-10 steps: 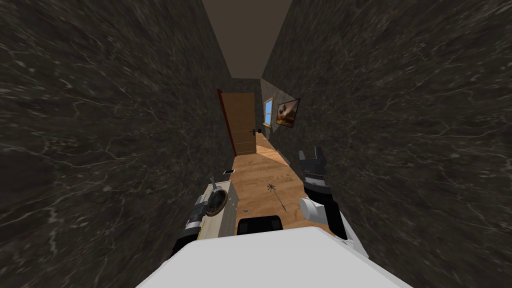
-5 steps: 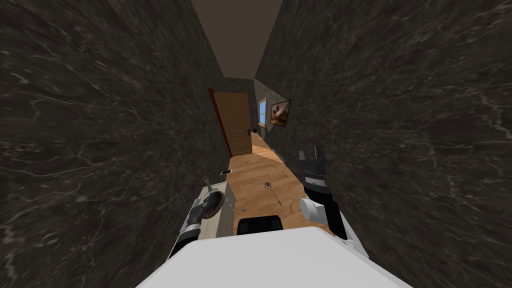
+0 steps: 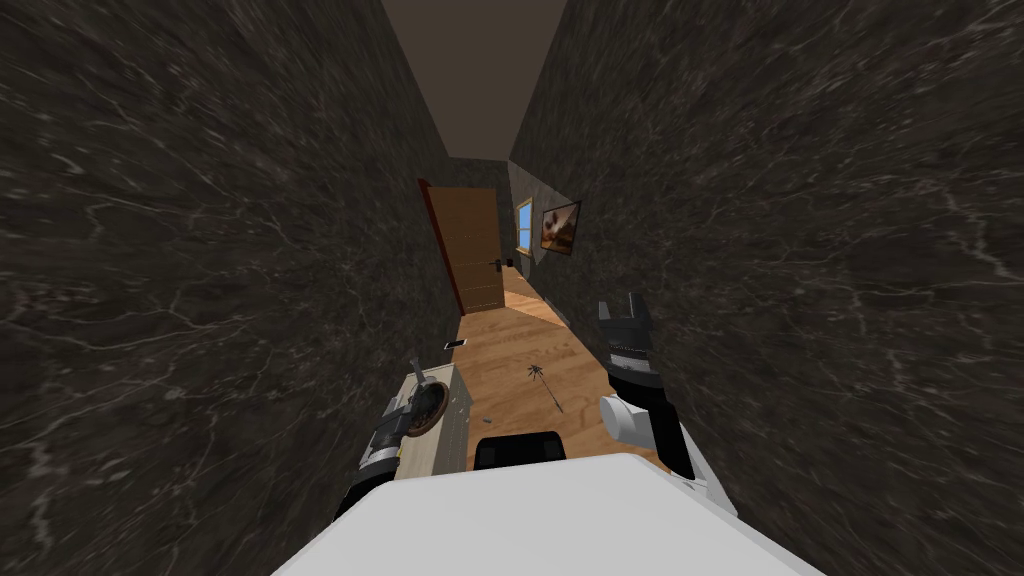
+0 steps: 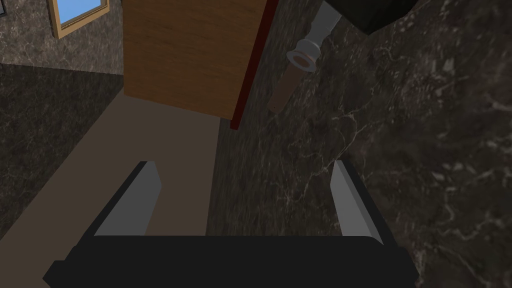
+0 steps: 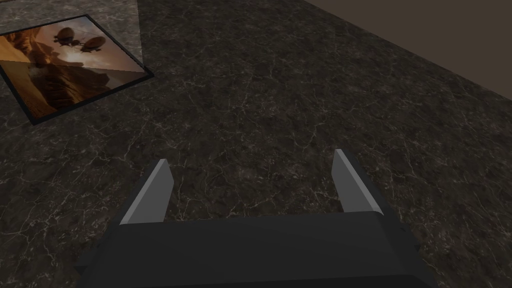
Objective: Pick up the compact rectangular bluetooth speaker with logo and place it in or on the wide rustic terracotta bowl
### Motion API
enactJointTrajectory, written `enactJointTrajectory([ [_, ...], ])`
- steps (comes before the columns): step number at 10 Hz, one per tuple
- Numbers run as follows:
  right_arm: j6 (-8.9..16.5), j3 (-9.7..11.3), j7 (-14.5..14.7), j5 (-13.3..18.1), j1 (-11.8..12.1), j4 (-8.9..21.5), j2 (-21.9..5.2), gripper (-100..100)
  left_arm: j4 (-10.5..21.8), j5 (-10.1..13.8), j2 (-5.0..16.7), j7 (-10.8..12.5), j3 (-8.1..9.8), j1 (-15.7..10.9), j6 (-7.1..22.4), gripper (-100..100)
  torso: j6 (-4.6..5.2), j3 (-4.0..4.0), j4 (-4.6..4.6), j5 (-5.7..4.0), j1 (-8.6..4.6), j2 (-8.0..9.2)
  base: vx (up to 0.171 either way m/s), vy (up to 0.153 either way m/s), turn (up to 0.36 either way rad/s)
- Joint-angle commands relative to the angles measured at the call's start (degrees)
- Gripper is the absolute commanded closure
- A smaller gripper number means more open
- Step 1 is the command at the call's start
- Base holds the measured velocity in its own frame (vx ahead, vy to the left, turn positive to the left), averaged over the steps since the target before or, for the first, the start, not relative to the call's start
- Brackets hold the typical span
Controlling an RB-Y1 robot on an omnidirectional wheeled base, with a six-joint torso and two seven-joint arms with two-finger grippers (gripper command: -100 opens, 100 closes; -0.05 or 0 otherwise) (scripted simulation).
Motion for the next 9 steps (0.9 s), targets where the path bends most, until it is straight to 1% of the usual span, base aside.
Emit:
enactJointTrajectory([
  [1,0.0,0.0,0.0,0.0,0.0,0.0,0.0,0,0.0,0.0,0.0,0.0,0.0,0.0,0.0,-100,0.0,0.0,0.0,0.0,0.0,0.0,0.0,0.0,0.0],
  [3,0.0,0.0,0.0,0.0,0.0,0.0,0.0,0,0.0,0.0,0.0,0.0,0.0,0.0,0.0,-100,0.0,0.01,0.0,0.0,0.0,0.01,-0.005,0.0,-0.017],
  [4,0.0,0.0,0.0,0.0,0.0,0.0,0.0,0,-1.7,0.9,1.4,0.6,0.65,0.3,2.0,-100,0.01,0.02,0.01,0.0,0.0,0.04,-0.011,-0.03,-0.005],
  [9,0.0,0.0,0.0,0.0,0.0,0.0,0.0,0,-5.9,3.0,5.1,2.1,2.29,1.1,7.0,-100,0.0,0.02,0.01,-0.04,-0.16,0.04,-0.009,-0.047,0.01],
])
